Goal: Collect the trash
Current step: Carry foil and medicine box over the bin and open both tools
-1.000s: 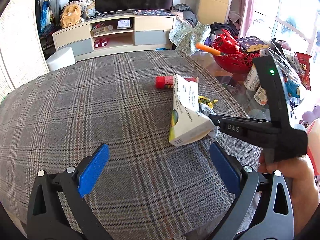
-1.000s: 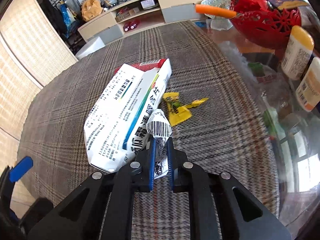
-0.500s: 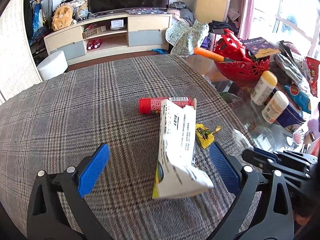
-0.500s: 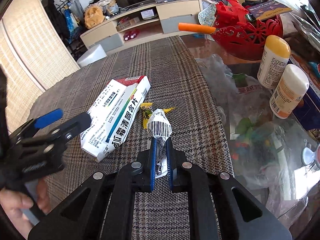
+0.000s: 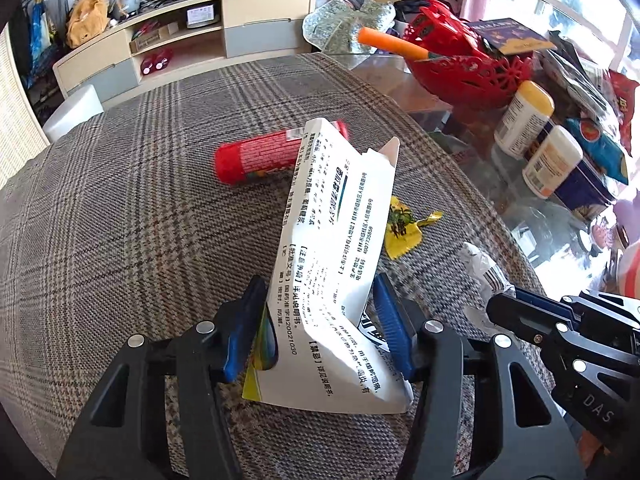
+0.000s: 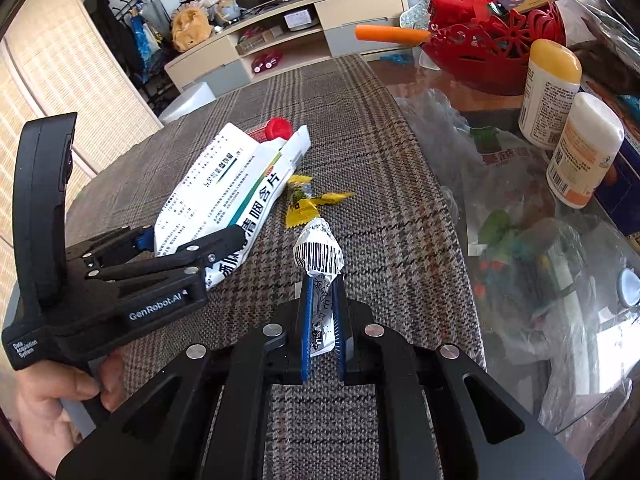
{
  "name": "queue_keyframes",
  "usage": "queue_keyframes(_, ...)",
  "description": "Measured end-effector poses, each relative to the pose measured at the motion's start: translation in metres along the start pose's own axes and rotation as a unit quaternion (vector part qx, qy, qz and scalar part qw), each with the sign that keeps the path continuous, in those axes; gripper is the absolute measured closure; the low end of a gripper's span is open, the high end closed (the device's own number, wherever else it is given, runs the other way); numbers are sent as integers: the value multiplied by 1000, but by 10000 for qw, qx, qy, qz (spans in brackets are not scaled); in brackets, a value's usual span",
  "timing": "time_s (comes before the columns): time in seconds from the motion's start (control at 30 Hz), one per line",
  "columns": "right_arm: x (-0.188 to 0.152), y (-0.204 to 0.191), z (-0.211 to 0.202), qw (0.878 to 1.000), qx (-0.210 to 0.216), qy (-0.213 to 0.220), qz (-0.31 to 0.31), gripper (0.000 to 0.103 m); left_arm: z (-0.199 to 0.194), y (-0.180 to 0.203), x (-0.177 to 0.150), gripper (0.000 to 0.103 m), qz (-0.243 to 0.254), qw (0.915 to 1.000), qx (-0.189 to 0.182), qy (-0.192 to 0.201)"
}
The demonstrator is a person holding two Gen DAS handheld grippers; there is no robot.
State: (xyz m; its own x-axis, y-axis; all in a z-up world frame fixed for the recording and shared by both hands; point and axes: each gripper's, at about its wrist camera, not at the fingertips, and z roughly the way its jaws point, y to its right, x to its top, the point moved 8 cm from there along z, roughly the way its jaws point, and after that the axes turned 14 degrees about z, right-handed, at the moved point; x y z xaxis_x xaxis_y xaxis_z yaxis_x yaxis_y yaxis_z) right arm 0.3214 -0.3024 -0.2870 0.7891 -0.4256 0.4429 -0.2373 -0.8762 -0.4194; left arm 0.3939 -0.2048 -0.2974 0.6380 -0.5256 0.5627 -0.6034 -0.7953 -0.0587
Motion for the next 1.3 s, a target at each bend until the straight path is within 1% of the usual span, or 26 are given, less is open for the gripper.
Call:
queue_keyframes(0.07, -6, 0, -4, 10000, -65, 39, -13, 92, -5, 3, -5, 51, 19, 10000, 63, -16)
queue_keyframes(0.17, -18, -1, -13, 10000, -53, 23, 43, 92, -16, 5, -17, 51, -5, 9999, 98, -72)
queue_keyframes(0.27, -29, -3, -22, 10000, -70, 11, 46, 92, -33, 3, -39, 51, -100, 9997, 191, -85)
queue_keyframes(0.47, -61, -15, -49, 10000, 16, 9, 8, 92, -82, 3, -93, 51, -349, 9992, 191, -95)
queue_keyframes(0.63, -102, -30, -70, 9999, 114, -55, -48, 92, -131, 15, -141, 51, -463, 9987, 236, -2)
queue_keyframes(0.83, -155, -50, -89, 9994, 270, -168, -139, 92, -177, 30, -197, 51, -606, 9977, 303, 72)
queue_keyframes(0.93, -179, -57, -93, 9993, 237, -186, -237, 92, -196, 35, -222, 51, -719, 9966, 376, 172)
queue_keyframes(1.0, -192, -60, -94, 9992, 193, -191, -303, 92, -204, 38, -237, 51, -780, 9959, 420, 200)
queue_keyframes(1.13, -220, -64, -94, 9988, 140, -276, -375, 92, -210, 46, -269, 51, -890, 9950, 426, 136)
queue_keyframes(1.3, -244, -58, -85, 9985, -12, -392, -389, 92, -197, 49, -301, 51, -1081, 9936, 325, -59)
